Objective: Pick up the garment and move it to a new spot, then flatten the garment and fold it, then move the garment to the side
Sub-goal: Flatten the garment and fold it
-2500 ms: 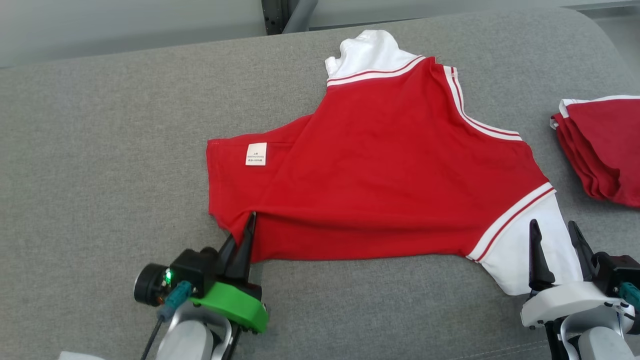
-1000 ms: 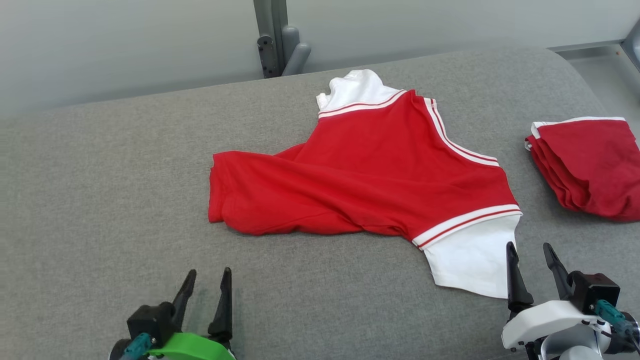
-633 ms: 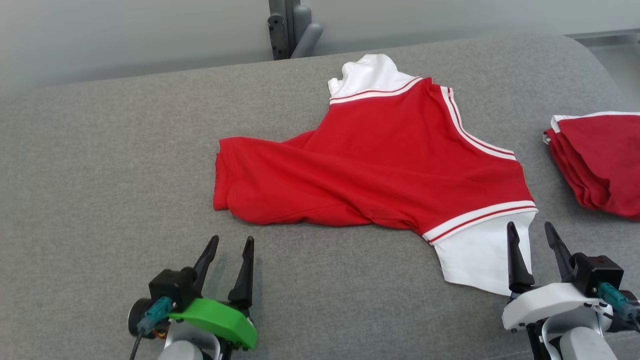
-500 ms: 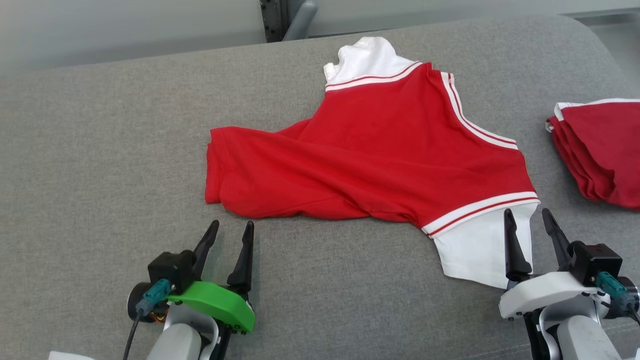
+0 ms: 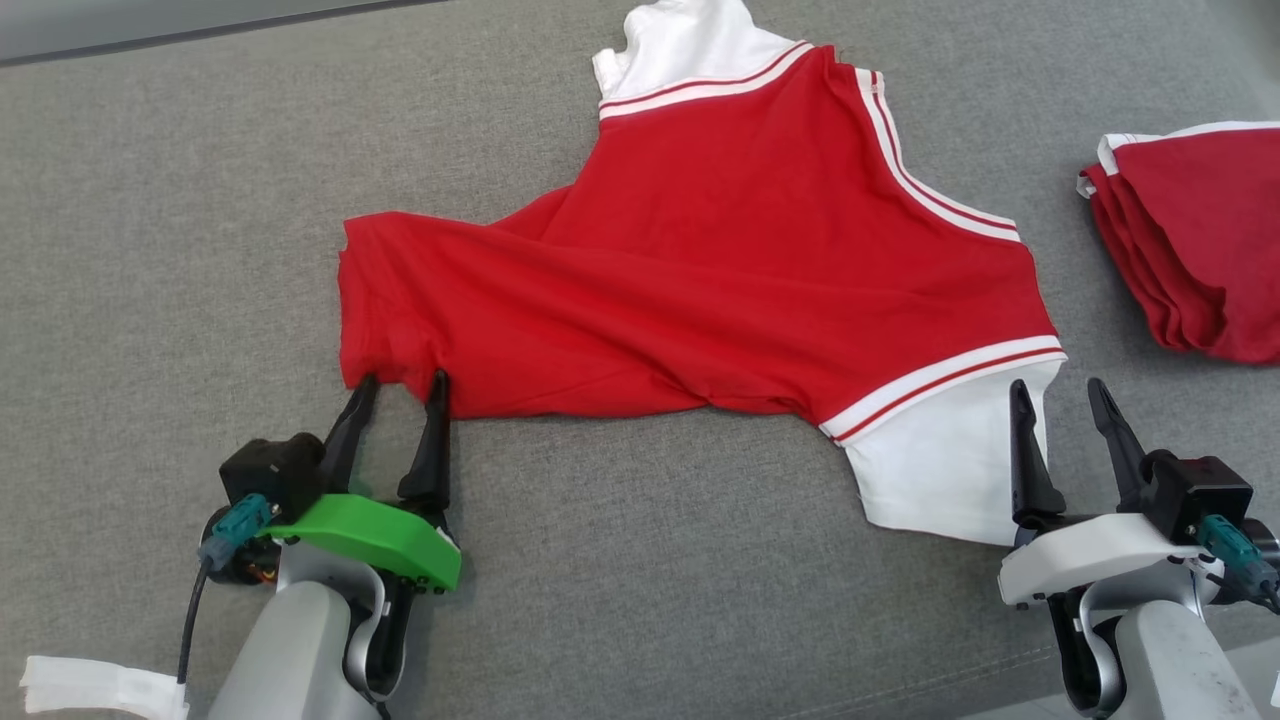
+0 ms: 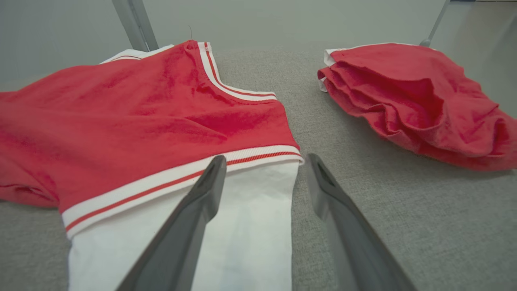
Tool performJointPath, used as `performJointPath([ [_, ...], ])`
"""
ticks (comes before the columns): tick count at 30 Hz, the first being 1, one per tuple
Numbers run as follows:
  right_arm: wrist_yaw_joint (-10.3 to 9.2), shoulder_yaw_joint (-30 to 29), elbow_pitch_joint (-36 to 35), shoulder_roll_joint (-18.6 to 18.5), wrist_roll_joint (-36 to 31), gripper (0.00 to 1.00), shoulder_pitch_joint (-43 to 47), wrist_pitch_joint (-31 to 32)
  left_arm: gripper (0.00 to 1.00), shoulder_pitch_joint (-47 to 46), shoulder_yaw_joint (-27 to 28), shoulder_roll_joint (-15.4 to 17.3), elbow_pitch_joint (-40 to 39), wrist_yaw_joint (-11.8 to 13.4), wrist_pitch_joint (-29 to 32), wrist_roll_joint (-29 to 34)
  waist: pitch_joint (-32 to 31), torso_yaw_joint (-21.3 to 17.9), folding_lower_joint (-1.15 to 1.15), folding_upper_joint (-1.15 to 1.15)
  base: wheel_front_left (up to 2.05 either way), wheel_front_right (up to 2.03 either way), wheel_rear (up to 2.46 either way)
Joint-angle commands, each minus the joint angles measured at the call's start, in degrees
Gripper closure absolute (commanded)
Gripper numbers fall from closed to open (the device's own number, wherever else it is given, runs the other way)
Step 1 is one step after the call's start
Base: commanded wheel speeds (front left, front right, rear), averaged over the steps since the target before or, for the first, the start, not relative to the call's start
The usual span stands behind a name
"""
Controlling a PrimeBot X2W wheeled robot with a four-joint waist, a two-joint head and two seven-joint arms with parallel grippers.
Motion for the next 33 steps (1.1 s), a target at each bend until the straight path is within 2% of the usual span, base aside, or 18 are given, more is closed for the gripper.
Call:
performJointPath([
  [1,-0.09,-0.1,-0.3,0.0,-0.3,0.0,-0.7,0.0,0.0,-0.2,-1.1,0.3,-1.1,-0.1,0.0,-0.6,0.2,-0.3,0.0,0.0,0.0,0.0,0.0],
  [10,-0.09,0.1,-0.1,0.3,-0.5,0.0,-0.9,0.0,0.0,1.5,-4.8,1.9,-3.5,-0.1,0.0,-3.0,0.0,-0.4,0.0,0.0,0.0,0.0,0.0],
  [11,-0.09,0.1,0.1,0.3,-0.5,0.0,-0.9,0.0,0.05,1.7,-5.1,1.9,-3.7,-0.1,0.0,-3.2,-0.1,-0.5,0.0,0.0,0.0,0.0,0.0],
  [14,-0.09,0.1,0.3,0.4,-0.2,0.0,-0.9,0.0,0.35,2.4,-6.5,2.1,-4.4,-0.1,0.0,-3.8,-0.2,-0.6,0.0,0.0,0.0,0.0,0.0],
  [15,-0.09,0.1,0.3,0.4,-0.1,0.0,-0.9,0.0,0.61,2.4,-7.1,2.3,-4.7,-0.1,0.0,-4.0,-0.3,-0.6,0.0,0.0,0.0,0.0,0.0],
  [16,-0.09,0.1,0.4,0.4,-0.1,0.0,-0.8,0.0,0.7,2.5,-7.4,2.6,-5.0,-0.1,0.0,-4.3,-0.4,-0.6,0.0,0.0,0.0,0.0,0.0],
  [17,-0.09,0.1,0.5,0.4,-0.1,0.0,-0.8,0.0,0.92,2.7,-7.7,2.7,-5.4,-0.1,0.0,-4.5,-0.4,-0.6,0.0,0.0,0.0,0.0,0.0],
  [18,-0.09,0.0,0.6,0.4,-0.1,0.0,-0.7,0.0,1.0,3.0,-7.9,2.9,-5.5,-0.1,0.0,-4.4,-0.5,-0.5,0.0,0.0,0.0,0.0,0.0],
  [25,-0.09,-0.3,3.4,0.5,0.4,0.0,0.9,0.0,1.0,5.6,-8.5,3.1,-6.7,-0.1,0.0,-5.4,-3.0,0.0,0.0,0.0,0.0,0.0,0.0],
  [33,-0.09,-1.6,14.2,0.3,-0.6,0.0,0.1,0.0,1.0,8.2,-8.3,3.3,-8.4,-0.1,0.0,-4.8,-4.7,2.4,0.0,0.0,0.0,0.0,0.0],
])
